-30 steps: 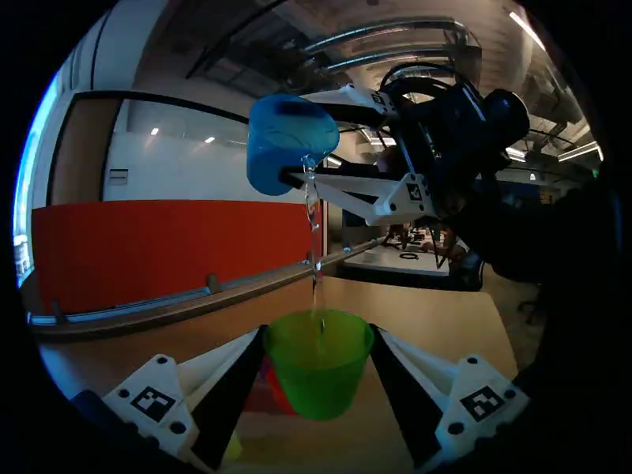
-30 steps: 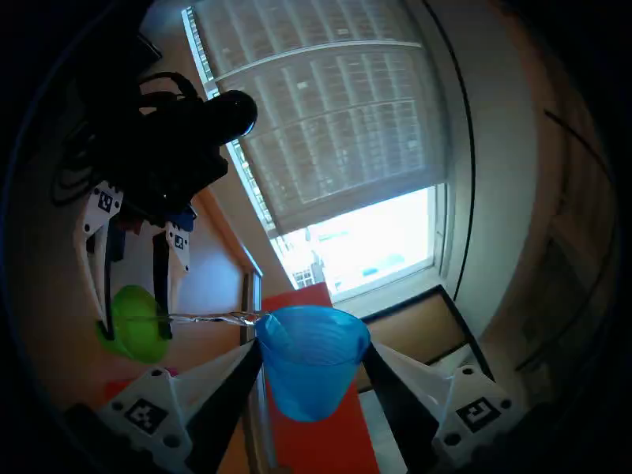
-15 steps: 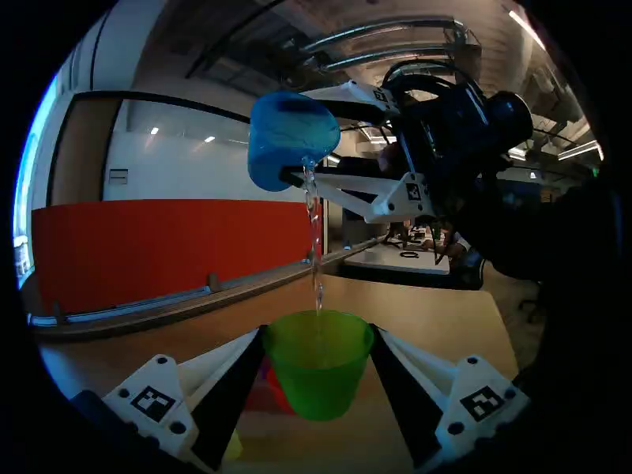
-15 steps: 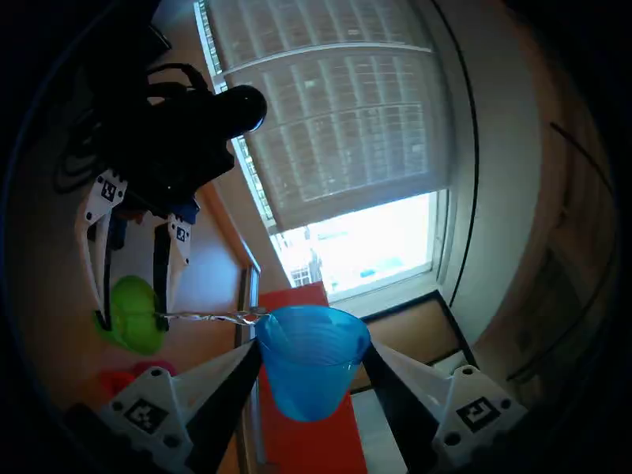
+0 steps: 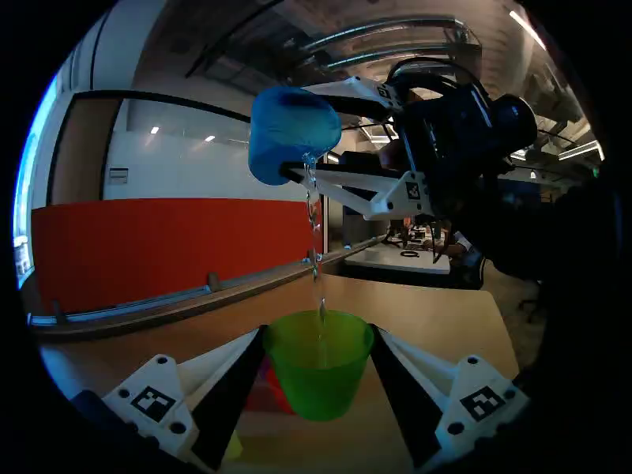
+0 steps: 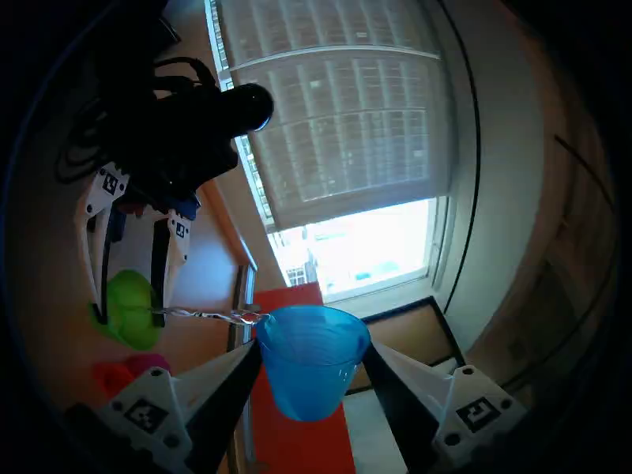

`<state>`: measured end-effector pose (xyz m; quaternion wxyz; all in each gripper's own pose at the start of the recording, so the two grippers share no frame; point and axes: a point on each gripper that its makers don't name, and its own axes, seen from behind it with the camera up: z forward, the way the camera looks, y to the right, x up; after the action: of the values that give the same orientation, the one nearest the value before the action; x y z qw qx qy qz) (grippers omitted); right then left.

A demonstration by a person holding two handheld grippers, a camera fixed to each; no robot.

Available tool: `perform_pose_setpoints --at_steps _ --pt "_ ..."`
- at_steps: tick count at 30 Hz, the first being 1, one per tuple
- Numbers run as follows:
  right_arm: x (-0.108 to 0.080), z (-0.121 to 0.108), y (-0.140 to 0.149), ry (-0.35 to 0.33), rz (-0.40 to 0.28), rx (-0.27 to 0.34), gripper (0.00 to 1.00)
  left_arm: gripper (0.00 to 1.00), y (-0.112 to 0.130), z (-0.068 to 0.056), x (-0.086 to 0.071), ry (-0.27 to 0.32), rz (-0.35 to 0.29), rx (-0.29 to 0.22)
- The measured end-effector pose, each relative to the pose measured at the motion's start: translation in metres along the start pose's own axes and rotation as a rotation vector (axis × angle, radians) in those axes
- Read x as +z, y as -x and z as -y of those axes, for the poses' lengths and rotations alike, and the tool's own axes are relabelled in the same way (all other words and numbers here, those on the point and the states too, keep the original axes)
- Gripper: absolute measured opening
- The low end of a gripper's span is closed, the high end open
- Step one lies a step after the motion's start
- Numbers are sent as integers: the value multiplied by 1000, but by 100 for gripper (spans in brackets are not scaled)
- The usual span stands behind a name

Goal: Pour water

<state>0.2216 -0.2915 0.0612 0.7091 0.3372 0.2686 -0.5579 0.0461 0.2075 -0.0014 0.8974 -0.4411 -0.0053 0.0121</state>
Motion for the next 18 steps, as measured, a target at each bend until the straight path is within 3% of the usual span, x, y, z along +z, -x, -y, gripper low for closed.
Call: perform_pose_setpoints --at_steps 18 --pt "1 -5 0 16 4 -58 91 90 1 1 0 -1 3 5"
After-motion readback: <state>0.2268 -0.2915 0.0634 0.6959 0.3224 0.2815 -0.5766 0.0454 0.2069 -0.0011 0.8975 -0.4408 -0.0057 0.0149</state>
